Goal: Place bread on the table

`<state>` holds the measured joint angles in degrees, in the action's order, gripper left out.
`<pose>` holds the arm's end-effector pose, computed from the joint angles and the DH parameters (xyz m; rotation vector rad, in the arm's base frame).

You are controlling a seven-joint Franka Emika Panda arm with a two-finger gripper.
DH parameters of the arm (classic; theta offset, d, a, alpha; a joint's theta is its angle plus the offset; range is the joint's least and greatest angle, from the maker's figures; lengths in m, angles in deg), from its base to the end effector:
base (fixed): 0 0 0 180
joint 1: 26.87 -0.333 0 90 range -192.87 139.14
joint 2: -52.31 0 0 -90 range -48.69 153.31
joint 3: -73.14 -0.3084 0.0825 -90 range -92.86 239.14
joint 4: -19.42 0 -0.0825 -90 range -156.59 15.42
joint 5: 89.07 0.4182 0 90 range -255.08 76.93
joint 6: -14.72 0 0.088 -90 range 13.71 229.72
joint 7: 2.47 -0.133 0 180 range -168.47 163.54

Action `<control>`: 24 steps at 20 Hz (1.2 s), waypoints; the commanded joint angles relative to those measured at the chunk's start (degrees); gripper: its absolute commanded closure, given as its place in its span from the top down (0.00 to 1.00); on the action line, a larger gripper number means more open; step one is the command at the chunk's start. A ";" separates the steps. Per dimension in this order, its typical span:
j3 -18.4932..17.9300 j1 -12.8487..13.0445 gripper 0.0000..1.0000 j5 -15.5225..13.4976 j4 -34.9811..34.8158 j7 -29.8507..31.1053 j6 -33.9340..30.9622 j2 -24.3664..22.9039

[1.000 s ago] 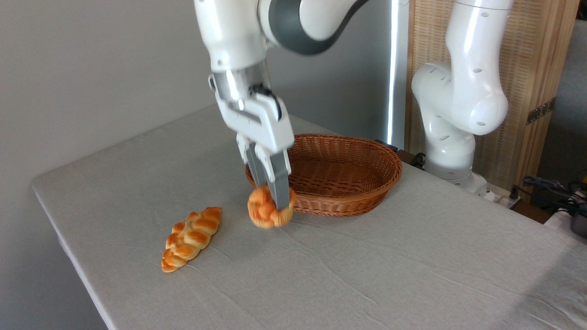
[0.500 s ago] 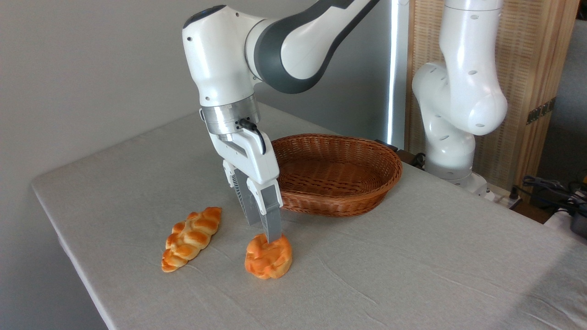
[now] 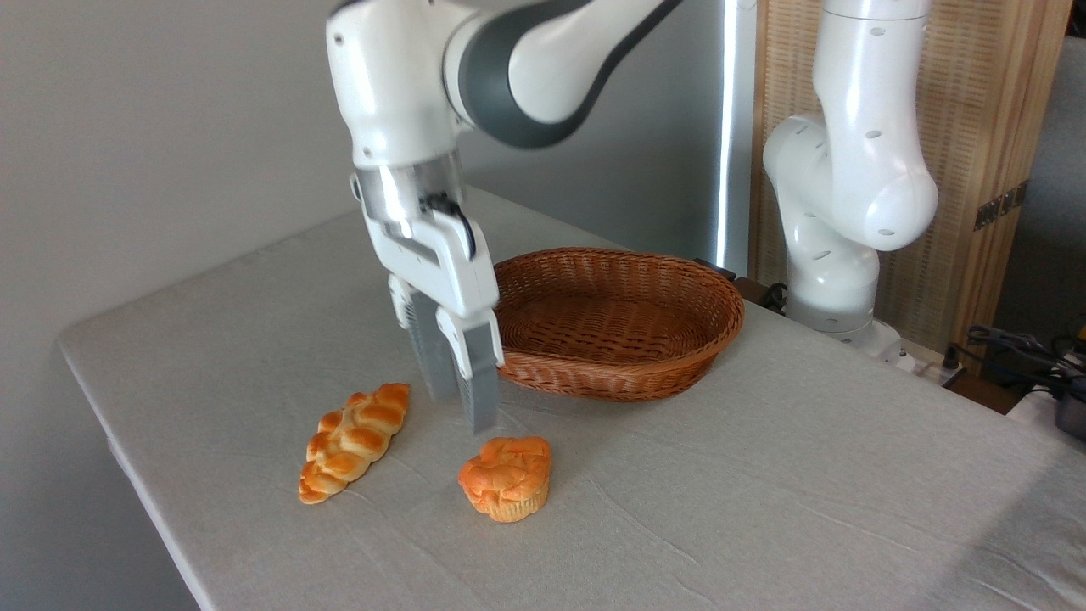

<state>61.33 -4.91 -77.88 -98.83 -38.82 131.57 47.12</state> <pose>0.5628 -0.0838 0.4328 -2.6799 1.2856 -0.0406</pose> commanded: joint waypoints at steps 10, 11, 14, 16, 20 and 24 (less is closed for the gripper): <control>-2.69 -0.25 1.00 -11.90 23.94 2.43 -19.11 2.99; -3.21 -0.25 1.00 -11.99 24.02 2.43 -19.72 3.25; -3.57 -0.34 1.00 -12.95 25.60 2.52 -22.87 4.21; -3.57 -1.21 1.00 -14.27 27.97 2.43 -26.48 5.88; -2.08 -3.32 1.00 -14.28 28.24 1.73 -27.11 6.15; 3.26 -10.06 1.00 -14.28 28.16 -0.28 -27.37 5.80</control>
<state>59.59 -8.82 -91.03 -72.43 -37.17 106.14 52.35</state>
